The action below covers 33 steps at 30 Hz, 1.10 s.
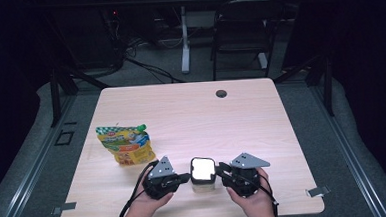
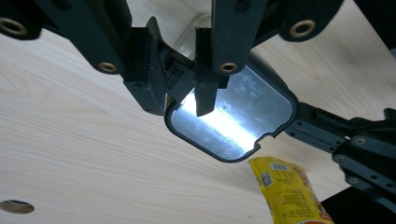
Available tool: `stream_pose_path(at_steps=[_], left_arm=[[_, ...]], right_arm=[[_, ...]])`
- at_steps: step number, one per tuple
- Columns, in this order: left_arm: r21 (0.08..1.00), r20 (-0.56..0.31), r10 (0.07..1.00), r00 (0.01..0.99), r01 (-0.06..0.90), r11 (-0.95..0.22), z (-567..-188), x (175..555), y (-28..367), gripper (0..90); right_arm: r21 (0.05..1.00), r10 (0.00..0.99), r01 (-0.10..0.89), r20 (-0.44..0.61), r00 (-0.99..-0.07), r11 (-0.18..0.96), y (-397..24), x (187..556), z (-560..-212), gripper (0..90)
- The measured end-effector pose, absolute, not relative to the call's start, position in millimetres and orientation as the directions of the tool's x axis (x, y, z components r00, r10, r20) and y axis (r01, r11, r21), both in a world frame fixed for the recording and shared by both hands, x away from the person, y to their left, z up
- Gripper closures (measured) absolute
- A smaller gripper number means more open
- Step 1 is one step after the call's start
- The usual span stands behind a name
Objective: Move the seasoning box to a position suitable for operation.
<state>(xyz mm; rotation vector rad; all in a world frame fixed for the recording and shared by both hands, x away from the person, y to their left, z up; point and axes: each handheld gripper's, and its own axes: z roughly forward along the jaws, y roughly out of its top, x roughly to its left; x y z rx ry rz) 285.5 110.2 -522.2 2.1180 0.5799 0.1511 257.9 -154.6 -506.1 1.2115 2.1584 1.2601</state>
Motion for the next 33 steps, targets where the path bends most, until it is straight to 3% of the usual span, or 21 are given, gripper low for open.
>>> stream_pose_path(at_steps=[24, 33], left_arm=[[0.825, -0.104, 0.439, 0.893, 0.324, -0.463, -509, 290, 100, 90.0], [0.829, -0.103, 0.433, 0.895, 0.318, -0.46, -507, 290, 97, 90.0]], right_arm=[[0.81, 0.77, 0.467, 0.029, -0.637, 0.355, -143, 242, -510, 45.5], [0.805, 0.785, 0.459, -0.012, -0.62, 0.375, -135, 242, -512, 42.8]])
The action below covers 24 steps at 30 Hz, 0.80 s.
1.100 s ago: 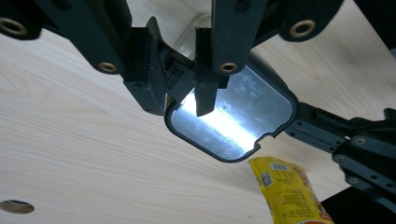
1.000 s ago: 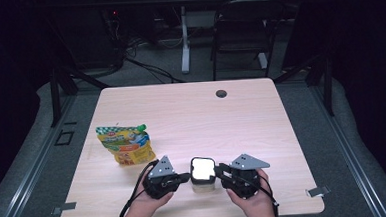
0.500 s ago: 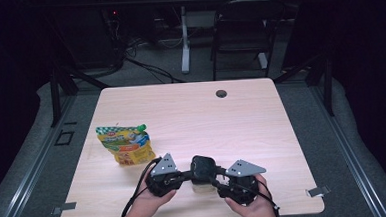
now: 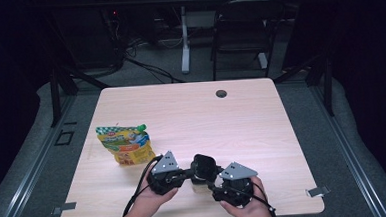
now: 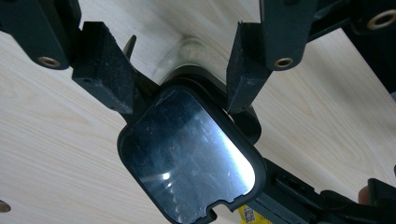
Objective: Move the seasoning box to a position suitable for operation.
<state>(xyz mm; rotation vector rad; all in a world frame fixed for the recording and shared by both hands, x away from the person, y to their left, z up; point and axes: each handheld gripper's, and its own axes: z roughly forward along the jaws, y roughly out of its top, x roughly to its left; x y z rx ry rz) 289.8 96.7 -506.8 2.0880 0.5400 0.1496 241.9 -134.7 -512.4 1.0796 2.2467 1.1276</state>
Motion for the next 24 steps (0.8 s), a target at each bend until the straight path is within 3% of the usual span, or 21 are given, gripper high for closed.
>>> stream_pose_path(at_steps=[24], left_arm=[[0.808, -0.099, 0.423, 0.901, 0.321, -0.494, -517.0, 290.4, 93.5, 90.0]], right_arm=[[0.825, 0.799, 0.431, -0.039, -0.6, 0.364, -136.9, 237.7, -509.1, 43.9]])
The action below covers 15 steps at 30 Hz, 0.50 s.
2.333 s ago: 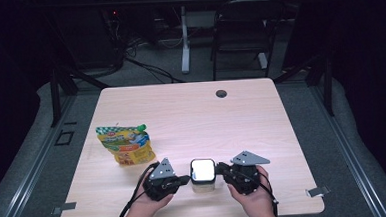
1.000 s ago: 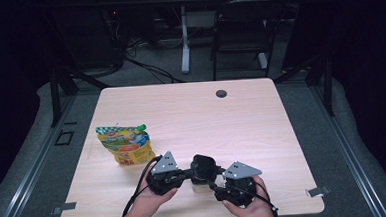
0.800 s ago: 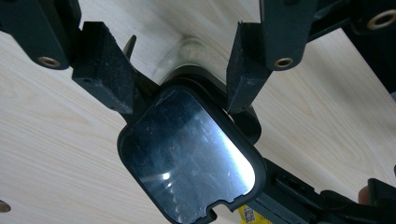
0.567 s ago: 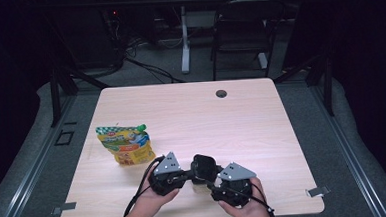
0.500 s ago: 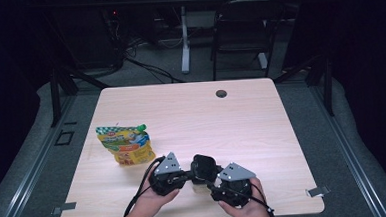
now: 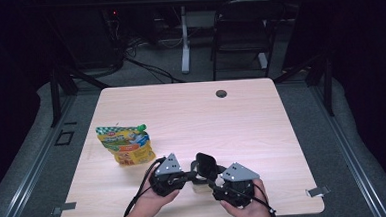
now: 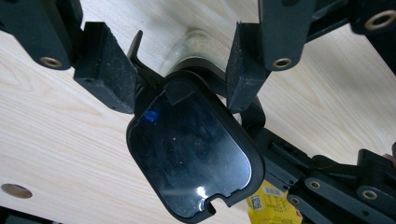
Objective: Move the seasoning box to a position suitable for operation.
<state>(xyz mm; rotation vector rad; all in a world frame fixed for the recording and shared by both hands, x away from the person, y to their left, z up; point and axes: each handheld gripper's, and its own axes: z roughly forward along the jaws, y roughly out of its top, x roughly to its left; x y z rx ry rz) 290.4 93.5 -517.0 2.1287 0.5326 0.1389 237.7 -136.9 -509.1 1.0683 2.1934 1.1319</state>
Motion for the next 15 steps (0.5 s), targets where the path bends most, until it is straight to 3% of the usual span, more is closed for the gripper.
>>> stream_pose_path(at_steps=[15], left_arm=[[0.808, -0.101, 0.422, 0.901, 0.322, -0.493, -517, 291, 94, 90.0]], right_arm=[[0.85, 0.83, 0.43, -0.016, -0.558, 0.305, -159, 230, -503, 47.6]])
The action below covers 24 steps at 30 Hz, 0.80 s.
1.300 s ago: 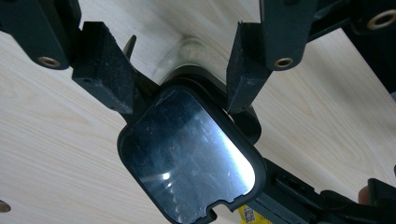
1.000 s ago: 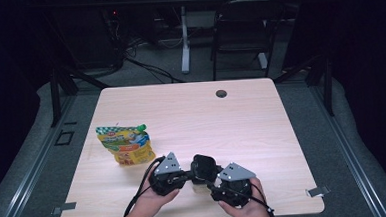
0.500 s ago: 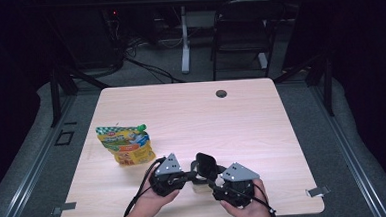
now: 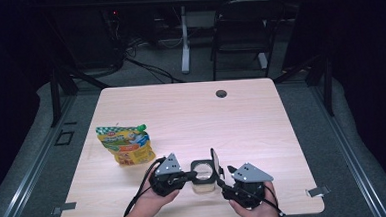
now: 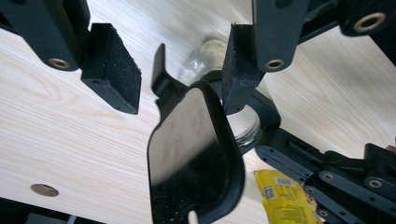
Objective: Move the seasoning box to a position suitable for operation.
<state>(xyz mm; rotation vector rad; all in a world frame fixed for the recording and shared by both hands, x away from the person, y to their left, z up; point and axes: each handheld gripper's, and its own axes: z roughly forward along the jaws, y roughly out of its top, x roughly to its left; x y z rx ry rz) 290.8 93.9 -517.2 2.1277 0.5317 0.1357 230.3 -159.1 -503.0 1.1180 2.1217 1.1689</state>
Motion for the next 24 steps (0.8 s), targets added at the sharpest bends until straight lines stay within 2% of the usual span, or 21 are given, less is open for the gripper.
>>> stream_pose_path(at_steps=[24], left_arm=[[0.811, -0.1, 0.421, 0.902, 0.319, -0.49, -518, 291, 94, 90.0]], right_arm=[[0.831, 0.834, 0.48, 0.036, -0.551, 0.281, -168, 230, -508, 49.8]])
